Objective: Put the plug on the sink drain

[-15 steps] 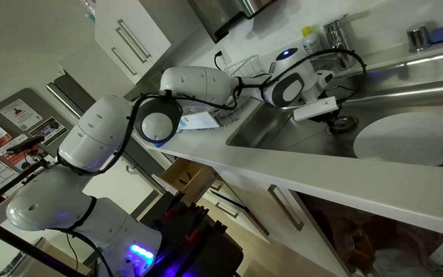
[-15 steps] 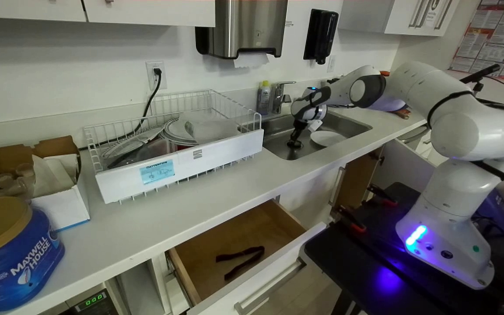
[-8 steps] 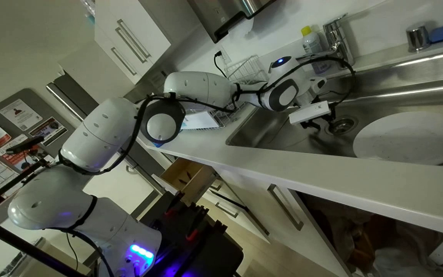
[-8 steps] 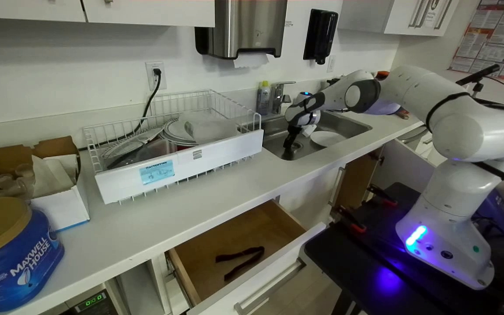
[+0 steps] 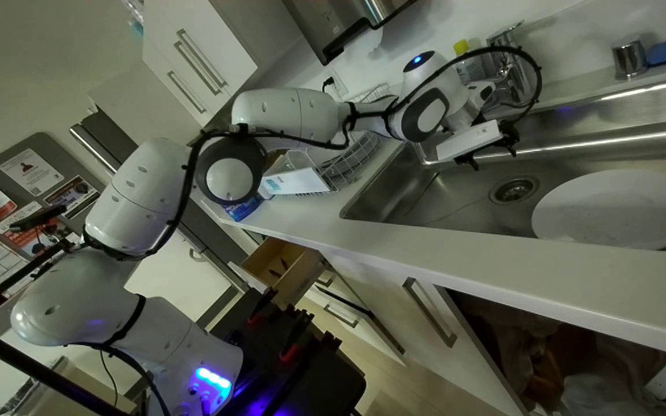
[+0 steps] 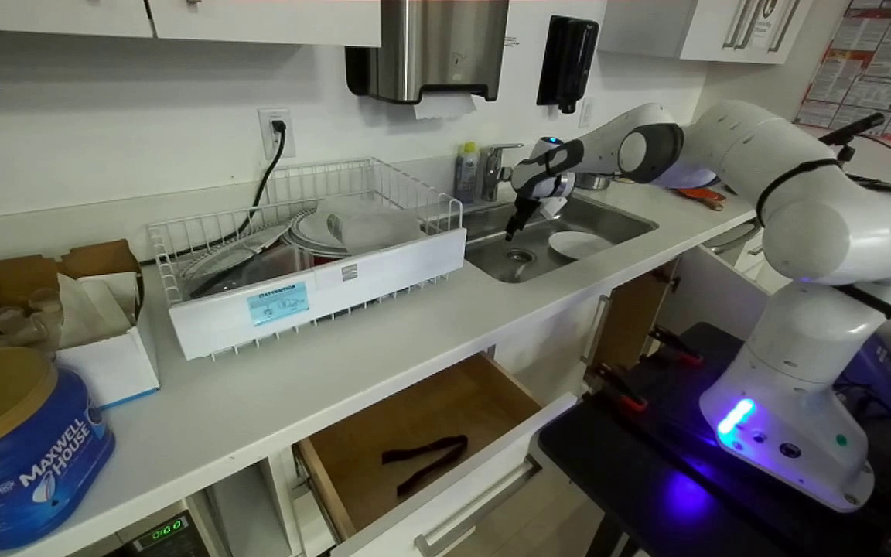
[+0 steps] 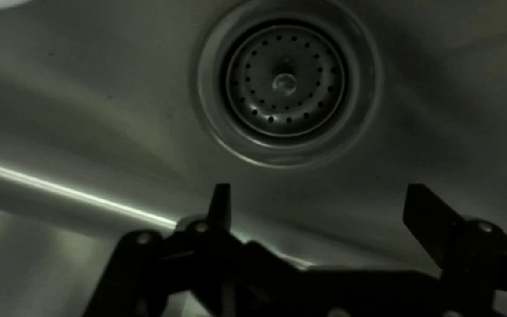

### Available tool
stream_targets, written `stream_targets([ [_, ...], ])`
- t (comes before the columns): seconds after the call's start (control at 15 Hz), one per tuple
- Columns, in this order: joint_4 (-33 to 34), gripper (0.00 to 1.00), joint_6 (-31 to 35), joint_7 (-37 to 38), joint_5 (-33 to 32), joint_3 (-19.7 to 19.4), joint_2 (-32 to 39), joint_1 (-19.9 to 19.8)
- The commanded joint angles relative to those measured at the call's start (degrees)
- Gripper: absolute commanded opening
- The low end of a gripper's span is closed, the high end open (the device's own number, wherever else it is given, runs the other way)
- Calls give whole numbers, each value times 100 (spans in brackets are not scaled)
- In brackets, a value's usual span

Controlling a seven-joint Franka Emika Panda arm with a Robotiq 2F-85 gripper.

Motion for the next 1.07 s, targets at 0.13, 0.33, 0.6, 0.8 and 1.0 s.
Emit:
stream_targets([
  [0.13, -1152, 100, -720, -24, 214, 140, -1326, -319],
  [0.33, -1820, 100, -1133, -171, 362, 357, -2059, -541],
  [0.6, -2610, 100, -1609, -36, 445, 420, -2944, -717],
  [0.8, -3142, 100, -1876, -36, 413, 399, -3517, -795],
  [1.0, -3507, 100, -2183, -344, 883, 14, -3935, -607],
])
